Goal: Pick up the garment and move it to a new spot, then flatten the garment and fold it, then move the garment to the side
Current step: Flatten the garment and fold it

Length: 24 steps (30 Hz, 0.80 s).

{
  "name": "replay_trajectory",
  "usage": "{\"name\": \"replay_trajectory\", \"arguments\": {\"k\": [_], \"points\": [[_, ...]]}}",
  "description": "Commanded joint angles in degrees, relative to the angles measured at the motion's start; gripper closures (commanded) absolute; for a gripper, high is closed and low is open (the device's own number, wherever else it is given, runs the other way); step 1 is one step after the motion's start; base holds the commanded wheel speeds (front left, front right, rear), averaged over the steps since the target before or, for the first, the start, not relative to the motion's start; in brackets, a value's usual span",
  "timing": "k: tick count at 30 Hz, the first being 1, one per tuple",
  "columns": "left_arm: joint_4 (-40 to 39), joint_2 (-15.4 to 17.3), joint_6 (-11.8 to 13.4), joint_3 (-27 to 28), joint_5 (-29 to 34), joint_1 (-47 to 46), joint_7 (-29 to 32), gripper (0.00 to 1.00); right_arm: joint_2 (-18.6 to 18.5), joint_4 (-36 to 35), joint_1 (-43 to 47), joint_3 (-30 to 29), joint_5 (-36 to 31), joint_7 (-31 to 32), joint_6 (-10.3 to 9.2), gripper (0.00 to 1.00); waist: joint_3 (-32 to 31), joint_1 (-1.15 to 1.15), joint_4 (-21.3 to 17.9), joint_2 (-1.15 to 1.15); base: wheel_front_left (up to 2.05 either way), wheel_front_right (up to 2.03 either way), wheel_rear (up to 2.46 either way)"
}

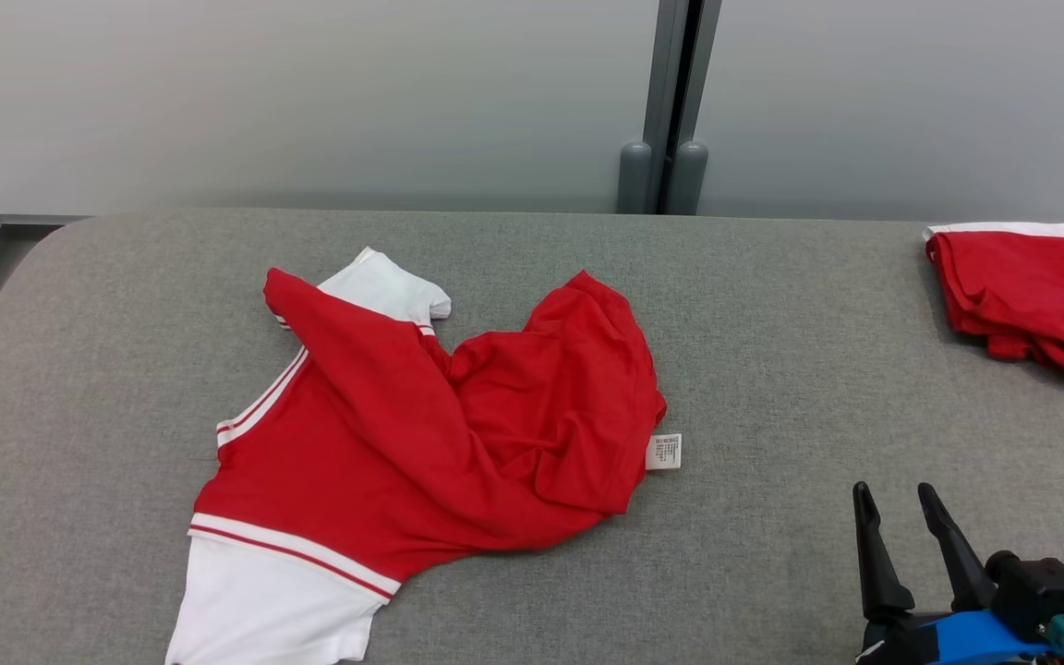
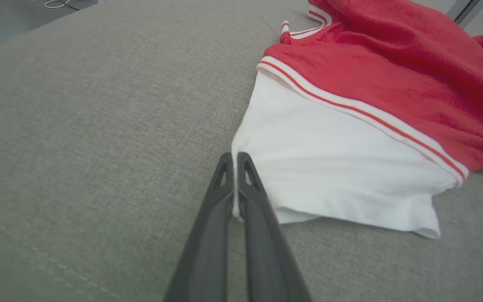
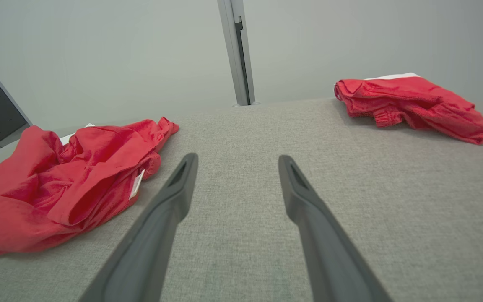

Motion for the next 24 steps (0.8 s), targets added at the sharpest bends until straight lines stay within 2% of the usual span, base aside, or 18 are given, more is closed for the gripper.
{"name": "replay_trajectory", "arguments": {"k": [1,4,6,14,20,24], "points": [[0.7,0.1,0.3,0.5,0.4,0.4,-0.2,1.00,-0.1,0.1,0.0,-0.2,0.2,-0.2,0.03,0.00,0.0,0.00,0.0,0.00,0.00,0.00,0.00],[2.7,-0.1,0.5,0.8,0.4,0.1,-0.3,1.00,-0.1,0.3,-0.2,-0.2,0.2,-0.2,0.03,0.00,0.1,0.00,-0.1,0.00,0.00,0.00,0.00],[1.6,-0.1,0.6,1.4,1.1,-0.4,-0.3,0.00,-0.1,0.3,-0.2,-0.4,0.2,-0.2,0.03,0.00,0.0,0.00,0.0,0.00,0.00,0.00,0.00],[-12.6,-1.3,0.4,4.3,6.0,-1.0,-0.2,0.00,-0.1,0.2,-0.3,-0.6,-0.3,-0.2,0.03,0.00,-0.3,0.00,0.1,0.00,0.00,0.00,0.00],[-21.1,-2.1,-0.5,1.8,8.8,-2.5,-0.2,0.00,-0.1,-0.2,-0.8,-0.3,-0.5,-0.2,0.03,0.00,-0.6,0.00,-0.8,0.00,0.00,0.00,0.00],[-23.4,-2.2,-0.8,-0.6,10.6,-3.9,-0.2,0.00,-0.1,-0.5,-0.9,0.0,-0.5,-0.2,0.03,0.00,-0.6,0.00,-1.8,0.00,0.00,0.00,0.00]]}}
